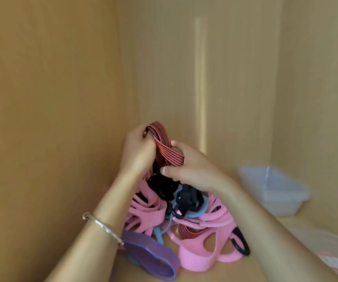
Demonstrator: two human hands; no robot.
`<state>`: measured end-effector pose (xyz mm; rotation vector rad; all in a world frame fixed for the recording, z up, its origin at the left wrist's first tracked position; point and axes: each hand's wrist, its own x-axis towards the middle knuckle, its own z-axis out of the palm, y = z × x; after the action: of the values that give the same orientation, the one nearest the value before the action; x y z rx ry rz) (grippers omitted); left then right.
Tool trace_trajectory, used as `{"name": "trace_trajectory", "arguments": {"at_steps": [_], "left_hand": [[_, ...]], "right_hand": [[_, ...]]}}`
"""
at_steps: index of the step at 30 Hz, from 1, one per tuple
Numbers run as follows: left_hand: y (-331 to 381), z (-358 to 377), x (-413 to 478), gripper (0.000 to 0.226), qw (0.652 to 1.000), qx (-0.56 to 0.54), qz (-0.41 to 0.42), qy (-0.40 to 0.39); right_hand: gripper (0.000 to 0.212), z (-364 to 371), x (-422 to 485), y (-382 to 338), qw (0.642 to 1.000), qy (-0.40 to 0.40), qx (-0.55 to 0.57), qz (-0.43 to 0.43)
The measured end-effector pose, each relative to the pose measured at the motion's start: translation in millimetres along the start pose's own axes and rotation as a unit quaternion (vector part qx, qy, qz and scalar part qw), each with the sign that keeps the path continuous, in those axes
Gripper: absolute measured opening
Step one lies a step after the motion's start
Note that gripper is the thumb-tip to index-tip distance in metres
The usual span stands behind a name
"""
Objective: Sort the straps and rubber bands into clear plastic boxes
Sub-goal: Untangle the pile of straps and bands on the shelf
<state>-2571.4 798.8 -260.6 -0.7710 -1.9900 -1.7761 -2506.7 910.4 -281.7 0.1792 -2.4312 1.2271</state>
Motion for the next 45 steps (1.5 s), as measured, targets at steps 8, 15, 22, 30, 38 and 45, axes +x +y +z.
{"name": "trace_trajectory", "arguments": {"at_steps": [8,15,22,30,38,45], "left_hand": [[29.9,7.3,-17.3,0.029,0.992,-0.059,0.110,-0.028],[24.2,7.4,-20.2,0.028,0.981,-0.032,0.116,-0.153],[-20.0,9.6,-4.4,0.050,0.976,0.038,0.024,-0.212],[-57.1,19.1,-6.6,0.041,0.943,0.057,0.048,-0.325],[-58.4,24.1,-7.7,0.036,0.972,0.122,0.009,-0.198],[-39.5,14.9,0.6,0.024,0.994,0.097,0.044,-0.013]], "right_hand": [[0.029,6.7,4.4,4.7,0.980,0.191,0.000,-0.047],[0.031,7.8,6.6,15.4,0.973,0.231,-0.020,-0.016],[0.007,-7.0,4.9,18.7,0.955,0.220,0.175,0.095],[0.004,-5.6,3.5,10.9,0.933,0.154,0.303,0.122],[0.014,-29.0,-4.2,-28.4,0.829,0.165,0.535,-0.009],[0.010,-35.6,-6.5,-28.3,0.830,0.248,0.497,-0.043]]}}
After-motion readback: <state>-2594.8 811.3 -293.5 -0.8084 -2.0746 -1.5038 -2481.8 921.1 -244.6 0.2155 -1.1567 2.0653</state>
